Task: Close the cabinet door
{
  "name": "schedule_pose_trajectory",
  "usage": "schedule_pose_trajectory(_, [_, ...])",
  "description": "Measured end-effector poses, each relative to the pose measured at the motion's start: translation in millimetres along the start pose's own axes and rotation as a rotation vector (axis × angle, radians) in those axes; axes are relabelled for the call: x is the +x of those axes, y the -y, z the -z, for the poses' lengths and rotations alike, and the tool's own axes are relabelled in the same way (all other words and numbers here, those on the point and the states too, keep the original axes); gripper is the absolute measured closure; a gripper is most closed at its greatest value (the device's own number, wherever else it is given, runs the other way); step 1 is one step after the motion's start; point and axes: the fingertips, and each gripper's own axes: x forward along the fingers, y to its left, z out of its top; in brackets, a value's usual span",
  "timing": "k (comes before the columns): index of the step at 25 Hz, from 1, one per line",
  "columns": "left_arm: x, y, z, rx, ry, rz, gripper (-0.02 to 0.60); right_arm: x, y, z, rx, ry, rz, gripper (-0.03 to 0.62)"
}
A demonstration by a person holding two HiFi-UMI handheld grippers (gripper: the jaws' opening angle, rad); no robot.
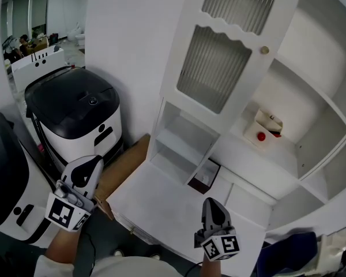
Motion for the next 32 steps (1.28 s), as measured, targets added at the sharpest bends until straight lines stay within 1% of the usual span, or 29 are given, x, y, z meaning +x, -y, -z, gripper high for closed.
schedule_pose_trajectory(3, [-30.8, -6.2, 0.9, -0.015, 0.001, -0.036, 0.575, -1.8, 4.3, -4.6, -0.011, 0.008, 0.010, 0.597])
schedule_pose_trajectory(5, [-52.7, -10.4, 5.0, -0.051, -0.004, -0.082, 0.575, -2.9, 7.4, -7.6, -0.014, 0.015, 0.018, 0.597])
schedule_pose_trajectory(8, [-81.9, -11.7, 17.5, -0.102, -0.044, -0.154, 0.575, -6.5, 10.1, -9.9, -0.016, 0.018, 0.030, 0.597])
schedule_pose_trajectory(11, [-98.9, -7.8, 28.8, -0.128, -0.083, -0.191, 0.577, -12.4, 12.1, -11.1, -0.024, 0.018, 0.033, 0.597])
schedule_pose_trajectory(13, [-100.2, -3.1, 32.5, -0.133, -0.094, -0.188, 0.575, -17.3, 15.7, -9.9, -0.024, 0.013, 0.043, 0.597])
schedule_pose_trajectory(16, [-91.3, 4.2, 31.3, -0.134, -0.082, -0.165, 0.575, -23.3, 20.3, -8.0, -0.021, 0.001, 0.054, 0.597])
schedule_pose_trajectory(21, [-76.6, 15.7, 25.7, -0.133, -0.061, -0.122, 0.575, -27.7, 19.4, -9.7, -0.028, 0.000, 0.041, 0.597])
schedule_pose_trajectory(25, [-75.4, 19.7, 23.0, -0.144, -0.052, -0.118, 0.575, -31.4, 17.9, -9.9, -0.029, -0.002, 0.034, 0.597])
schedule_pose_trajectory(29, [-72.9, 23.6, 18.0, -0.138, -0.038, -0.104, 0.575, -33.3, 15.3, -10.0, -0.025, -0.006, 0.034, 0.597])
schedule_pose_trajectory(32, [-74.7, 23.8, 19.8, -0.144, -0.042, -0.103, 0.575, -34.8, 13.0, -9.0, -0.026, -0.008, 0.033, 0.597])
